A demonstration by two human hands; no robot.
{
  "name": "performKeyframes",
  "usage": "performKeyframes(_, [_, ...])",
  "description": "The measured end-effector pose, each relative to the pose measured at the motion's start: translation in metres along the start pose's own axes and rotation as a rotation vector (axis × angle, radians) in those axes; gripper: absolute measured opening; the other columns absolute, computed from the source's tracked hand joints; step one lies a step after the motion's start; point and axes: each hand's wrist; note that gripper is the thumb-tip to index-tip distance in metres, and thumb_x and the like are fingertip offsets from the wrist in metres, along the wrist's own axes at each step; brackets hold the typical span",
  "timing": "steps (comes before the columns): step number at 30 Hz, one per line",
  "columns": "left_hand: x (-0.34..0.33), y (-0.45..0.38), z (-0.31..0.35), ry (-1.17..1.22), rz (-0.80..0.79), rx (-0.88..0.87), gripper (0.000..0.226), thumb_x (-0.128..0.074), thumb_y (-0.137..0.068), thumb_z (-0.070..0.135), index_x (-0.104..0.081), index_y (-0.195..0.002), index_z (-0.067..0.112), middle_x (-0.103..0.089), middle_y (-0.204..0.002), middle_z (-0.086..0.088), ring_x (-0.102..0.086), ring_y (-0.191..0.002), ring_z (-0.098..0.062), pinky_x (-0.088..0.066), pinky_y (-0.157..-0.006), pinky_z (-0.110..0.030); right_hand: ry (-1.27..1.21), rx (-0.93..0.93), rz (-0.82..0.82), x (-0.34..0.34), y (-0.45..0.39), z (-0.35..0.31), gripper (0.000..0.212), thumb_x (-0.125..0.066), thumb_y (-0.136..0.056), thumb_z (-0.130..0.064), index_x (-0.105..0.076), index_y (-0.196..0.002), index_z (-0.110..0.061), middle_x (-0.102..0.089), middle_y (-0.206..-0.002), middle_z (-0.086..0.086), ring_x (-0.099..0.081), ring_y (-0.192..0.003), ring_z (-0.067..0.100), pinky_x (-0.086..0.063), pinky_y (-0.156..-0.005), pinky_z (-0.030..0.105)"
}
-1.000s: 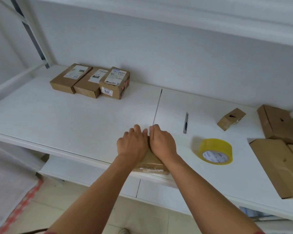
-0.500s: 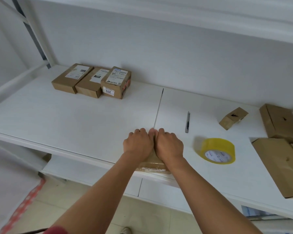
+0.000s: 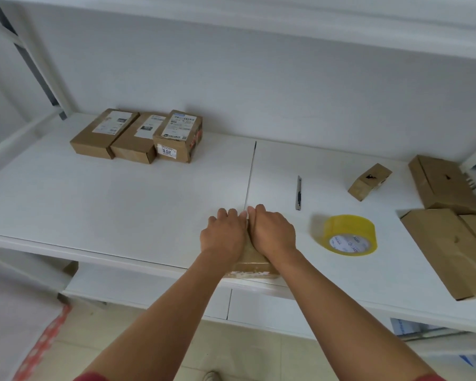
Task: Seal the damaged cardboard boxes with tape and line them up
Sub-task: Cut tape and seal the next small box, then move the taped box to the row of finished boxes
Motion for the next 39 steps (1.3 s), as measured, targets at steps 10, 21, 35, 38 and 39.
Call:
performKeyframes(10, [0.0, 0.002, 0.003, -0.146, -0.031, -0.092, 0.049, -0.02, -0.105, 0.047, -0.048, -0.13, 0.016, -0.051, -0.122, -0.007, -0.051, -0.111, -0.03, -0.037, -0.073, -0.038, -0.4, -0.148, -0.006, 0.008, -0.001, 0.007, 0.032, -0.028, -0.105, -0.036, -0.052, -0.096, -0.015, -0.061, -0.083, 0.0, -0.058, -0.084, 0.026, -0.036, -0.065, 0.034])
performKeyframes(21, [0.014, 0.022, -0.012, 0.643, -0.216, 0.201, 0.06, -0.037, -0.091, 0.068, -0.068, -0.114, 0.022, -0.066, -0.116, 0.004, -0.059, -0.104, -0.016, -0.04, -0.086, -0.03, -0.917, -0.419, -0.087, 0.0, 0.057, 0.04, 0.029, -0.042, -0.1, -0.044, -0.038, -0.124, -0.029, -0.056, -0.087, -0.017, -0.057, -0.08, 0.002, -0.04, -0.066, 0.025])
performKeyframes(35, [0.043, 0.004, -0.072, 1.401, -0.224, 0.009, 0.082, -0.083, -0.075, 0.027, -0.04, -0.141, 0.051, -0.059, -0.134, 0.003, -0.063, -0.118, -0.019, -0.053, -0.097, -0.038, -1.219, -0.202, 0.1, 0.032, -0.014, -0.017, 0.013, -0.065, -0.091, -0.036, -0.062, -0.098, -0.026, -0.071, -0.099, -0.007, -0.066, -0.092, 0.005, -0.047, -0.081, 0.023])
performKeyframes(38, [0.053, -0.023, -0.092, 1.514, -0.131, 0.027, 0.082, -0.082, -0.074, 0.025, -0.04, -0.143, 0.043, -0.06, -0.133, 0.004, -0.063, -0.117, -0.018, -0.054, -0.095, -0.037, -1.268, -0.243, -0.017, 0.024, -0.029, -0.036, 0.047, -0.061, -0.076, -0.054, -0.055, -0.116, -0.031, -0.062, -0.115, -0.013, -0.06, -0.099, -0.004, -0.044, -0.088, 0.025])
performKeyframes(39, [0.056, -0.032, -0.099, 1.533, -0.095, 0.043, 0.084, -0.082, -0.074, 0.026, -0.039, -0.144, 0.041, -0.061, -0.133, 0.004, -0.063, -0.117, -0.017, -0.053, -0.096, -0.038, -1.275, -0.272, -0.091, 0.019, -0.032, -0.043, 0.06, -0.059, -0.07, -0.061, -0.051, -0.123, -0.034, -0.06, -0.12, -0.013, -0.059, -0.105, -0.002, -0.045, -0.093, 0.029])
Point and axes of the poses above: each hand's wrist, its own y-axis away from the middle knuckle, its own x-axis out of the back of the hand, z = x × y
